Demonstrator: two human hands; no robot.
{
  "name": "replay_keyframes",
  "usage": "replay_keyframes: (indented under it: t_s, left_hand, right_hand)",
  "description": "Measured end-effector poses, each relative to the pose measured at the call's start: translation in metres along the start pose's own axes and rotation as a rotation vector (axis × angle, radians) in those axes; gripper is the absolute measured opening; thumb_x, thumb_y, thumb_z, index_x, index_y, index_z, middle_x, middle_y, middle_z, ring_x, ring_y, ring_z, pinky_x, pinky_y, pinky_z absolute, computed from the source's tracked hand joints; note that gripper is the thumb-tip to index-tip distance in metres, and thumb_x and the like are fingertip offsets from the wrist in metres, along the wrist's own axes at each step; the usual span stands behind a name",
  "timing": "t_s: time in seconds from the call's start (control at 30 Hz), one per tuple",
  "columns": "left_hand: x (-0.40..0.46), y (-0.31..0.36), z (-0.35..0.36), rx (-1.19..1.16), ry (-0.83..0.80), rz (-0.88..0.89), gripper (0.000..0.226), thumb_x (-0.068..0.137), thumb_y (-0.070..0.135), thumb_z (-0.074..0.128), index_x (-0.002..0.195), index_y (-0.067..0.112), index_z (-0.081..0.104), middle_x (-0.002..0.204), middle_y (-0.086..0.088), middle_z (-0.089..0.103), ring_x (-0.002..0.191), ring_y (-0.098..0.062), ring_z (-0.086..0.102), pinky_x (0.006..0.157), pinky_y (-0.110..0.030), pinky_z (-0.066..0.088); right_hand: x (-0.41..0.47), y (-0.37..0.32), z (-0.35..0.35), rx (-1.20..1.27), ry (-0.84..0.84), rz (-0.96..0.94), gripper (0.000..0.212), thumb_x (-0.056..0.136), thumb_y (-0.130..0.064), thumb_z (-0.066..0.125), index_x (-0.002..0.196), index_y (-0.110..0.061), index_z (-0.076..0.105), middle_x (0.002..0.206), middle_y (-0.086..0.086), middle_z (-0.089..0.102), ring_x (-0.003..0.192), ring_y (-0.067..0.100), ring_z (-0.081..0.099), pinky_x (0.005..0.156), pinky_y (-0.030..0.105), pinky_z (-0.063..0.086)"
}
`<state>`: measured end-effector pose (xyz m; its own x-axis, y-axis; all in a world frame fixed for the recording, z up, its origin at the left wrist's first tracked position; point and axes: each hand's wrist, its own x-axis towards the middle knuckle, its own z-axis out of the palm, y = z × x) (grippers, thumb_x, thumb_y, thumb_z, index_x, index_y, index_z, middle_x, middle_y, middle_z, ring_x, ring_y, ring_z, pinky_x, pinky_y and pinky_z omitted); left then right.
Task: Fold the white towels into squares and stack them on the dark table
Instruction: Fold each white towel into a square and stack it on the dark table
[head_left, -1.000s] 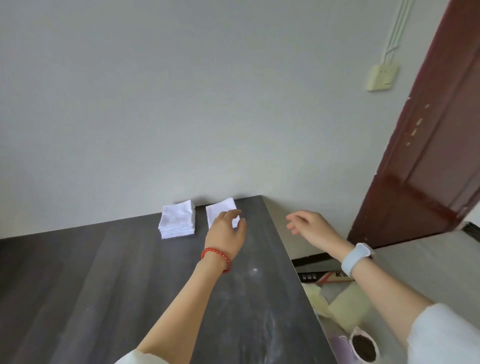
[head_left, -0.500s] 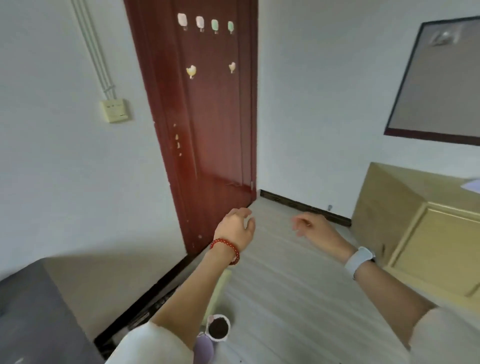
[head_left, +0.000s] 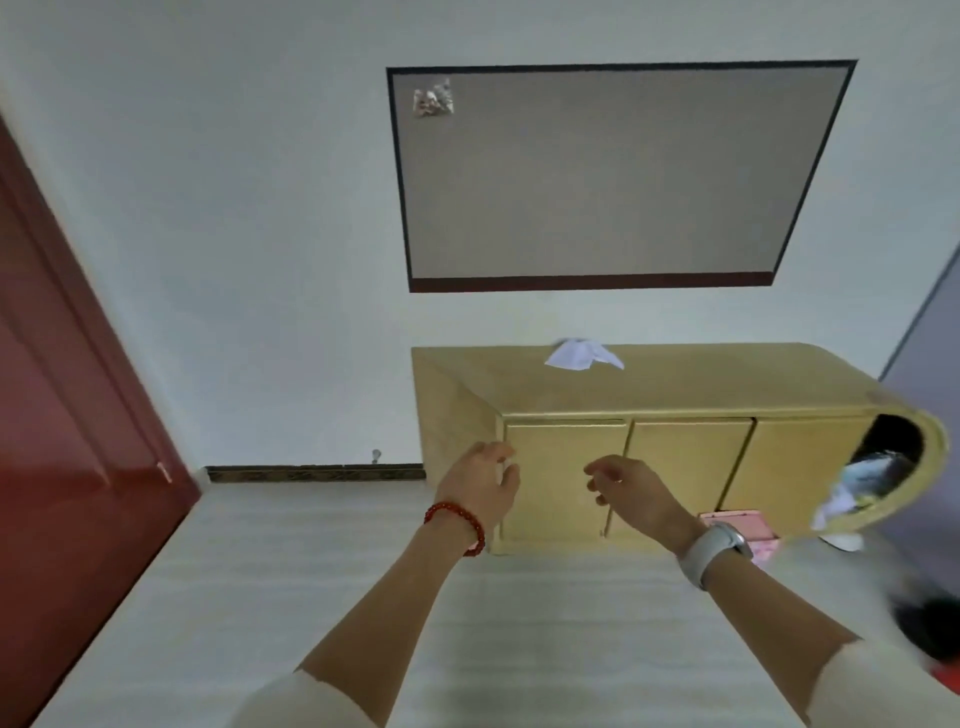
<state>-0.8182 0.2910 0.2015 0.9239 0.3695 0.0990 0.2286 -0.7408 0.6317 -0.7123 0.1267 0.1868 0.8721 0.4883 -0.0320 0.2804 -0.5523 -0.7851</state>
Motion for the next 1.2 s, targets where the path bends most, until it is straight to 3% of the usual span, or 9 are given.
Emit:
replay_keyframes:
  t_s: [0.1, 0.2, 0.37, 0.6, 0.73, 0.87, 1.0, 1.2]
  left_hand:
    - [0.08, -0.001, 0.023, 0.026, -0.049, 0.033, 0.031, 0.094, 0.021, 0.045, 0.122, 0.012, 0.055, 0.121, -0.007, 0.055, 0.109, -0.02, 0.054, 0.09, -0.026, 0.042]
    - [0.172, -0.009, 0.04, 0.031, -0.05, 0.063, 0.029, 0.093, 0.02, 0.047, 0.119, 0.011, 0.057, 0.118, -0.009, 0.057, 0.107, -0.022, 0.055, 0.089, -0.028, 0.043]
    - [0.331, -0.014, 0.058, 0.034, -0.086, 0.083, 0.028, 0.092, 0.02, 0.047, 0.116, 0.012, 0.058, 0.118, -0.006, 0.057, 0.104, -0.023, 0.056, 0.09, -0.032, 0.045]
    - [0.489, -0.023, 0.134, 0.058, -0.219, 0.029, 0.029, 0.092, 0.02, 0.049, 0.118, 0.012, 0.058, 0.12, -0.005, 0.059, 0.109, -0.021, 0.055, 0.095, -0.028, 0.04]
    - [0.561, -0.032, 0.198, 0.026, -0.289, -0.051, 0.03, 0.092, 0.017, 0.048, 0.121, 0.01, 0.055, 0.122, -0.007, 0.057, 0.111, -0.022, 0.054, 0.096, -0.027, 0.04]
    - [0.63, -0.057, 0.265, 0.037, -0.273, -0.171, 0.033, 0.093, 0.016, 0.045, 0.126, 0.012, 0.051, 0.128, -0.005, 0.051, 0.115, -0.02, 0.05, 0.097, -0.028, 0.039]
    - [0.691, -0.071, 0.324, 0.048, -0.197, -0.308, 0.035, 0.093, 0.015, 0.043, 0.127, 0.015, 0.05, 0.134, 0.0, 0.045, 0.122, -0.016, 0.044, 0.098, -0.027, 0.038]
    - [0.744, -0.089, 0.376, 0.182, -0.148, -0.259, 0.043, 0.092, 0.009, 0.044, 0.135, 0.014, 0.042, 0.138, 0.0, 0.042, 0.129, -0.019, 0.031, 0.097, -0.026, 0.037]
  right_hand:
    - [0.066, 0.023, -0.018, 0.023, 0.03, 0.049, 0.023, 0.091, 0.001, 0.043, 0.104, 0.003, 0.062, 0.074, 0.003, 0.059, 0.053, 0.002, 0.054, 0.054, 0.009, 0.04]
    - [0.142, 0.037, -0.032, 0.045, 0.057, 0.101, 0.023, 0.091, 0.002, 0.041, 0.103, 0.002, 0.061, 0.071, 0.003, 0.056, 0.042, -0.003, 0.053, 0.045, 0.006, 0.037]
    - [0.284, 0.049, -0.062, -0.028, 0.084, 0.122, 0.024, 0.089, -0.002, 0.044, 0.104, -0.001, 0.063, 0.071, -0.002, 0.059, 0.058, 0.01, 0.053, 0.061, 0.022, 0.043]
    - [0.419, 0.109, -0.088, -0.071, 0.071, 0.21, 0.023, 0.088, -0.006, 0.048, 0.104, -0.007, 0.065, 0.086, 0.002, 0.061, 0.078, 0.02, 0.057, 0.075, 0.026, 0.043]
    - [0.505, 0.166, -0.098, -0.129, 0.029, 0.242, 0.025, 0.088, -0.007, 0.048, 0.106, -0.009, 0.065, 0.087, 0.0, 0.06, 0.081, 0.016, 0.055, 0.073, 0.02, 0.037]
    - [0.597, 0.227, -0.088, -0.176, -0.047, 0.224, 0.026, 0.091, -0.009, 0.045, 0.111, -0.012, 0.062, 0.108, 0.007, 0.064, 0.091, 0.022, 0.058, 0.072, 0.021, 0.037]
    - [0.677, 0.282, -0.077, -0.25, -0.169, 0.156, 0.031, 0.093, -0.01, 0.042, 0.12, -0.013, 0.056, 0.119, 0.006, 0.056, 0.103, 0.021, 0.056, 0.083, 0.027, 0.041]
    - [0.756, 0.32, -0.053, -0.461, -0.287, 0.023, 0.039, 0.092, -0.011, 0.038, 0.131, -0.017, 0.045, 0.127, 0.0, 0.045, 0.113, 0.019, 0.044, 0.075, 0.029, 0.042]
